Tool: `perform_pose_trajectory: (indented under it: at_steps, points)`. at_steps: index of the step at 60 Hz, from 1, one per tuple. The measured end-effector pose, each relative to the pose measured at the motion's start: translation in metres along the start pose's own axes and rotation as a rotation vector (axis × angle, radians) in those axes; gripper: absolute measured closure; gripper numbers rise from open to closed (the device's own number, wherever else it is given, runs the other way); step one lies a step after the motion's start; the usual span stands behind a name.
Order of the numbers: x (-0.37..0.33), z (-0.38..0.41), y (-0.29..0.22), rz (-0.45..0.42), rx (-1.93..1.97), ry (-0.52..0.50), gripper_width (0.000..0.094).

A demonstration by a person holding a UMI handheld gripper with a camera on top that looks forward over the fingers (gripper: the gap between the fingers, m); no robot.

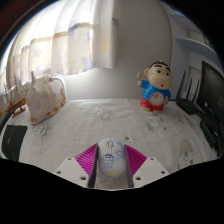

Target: Arrange mouse

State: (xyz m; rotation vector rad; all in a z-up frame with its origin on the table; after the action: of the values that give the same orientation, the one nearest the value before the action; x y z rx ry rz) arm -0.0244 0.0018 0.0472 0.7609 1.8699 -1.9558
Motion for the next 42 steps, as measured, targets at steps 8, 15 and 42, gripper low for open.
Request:
perform_pose_trajectory:
  at_steps: [8, 15, 42]
  points:
    - [-0.028, 0.013, -0.043, -0.037, 0.036, 0.003, 0.0540]
    - [-0.065, 0.055, -0.093, -0.082, 0.059, -0.052, 0.0583]
    - [-0.107, 0.360, -0.044, 0.005, -0.091, -0.353, 0.0600]
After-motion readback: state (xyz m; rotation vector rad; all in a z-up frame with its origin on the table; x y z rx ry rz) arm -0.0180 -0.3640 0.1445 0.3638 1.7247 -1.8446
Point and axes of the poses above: the point between the fingertips, and its own axes, seen from behind it with the camera up: z to the left, y down, x forward, the way the camera looks, the point moved 9 cm from there along -x, backward, against the way the camera looks, and after that the axes turned 5 degrees about x, right-handed, at the moved point
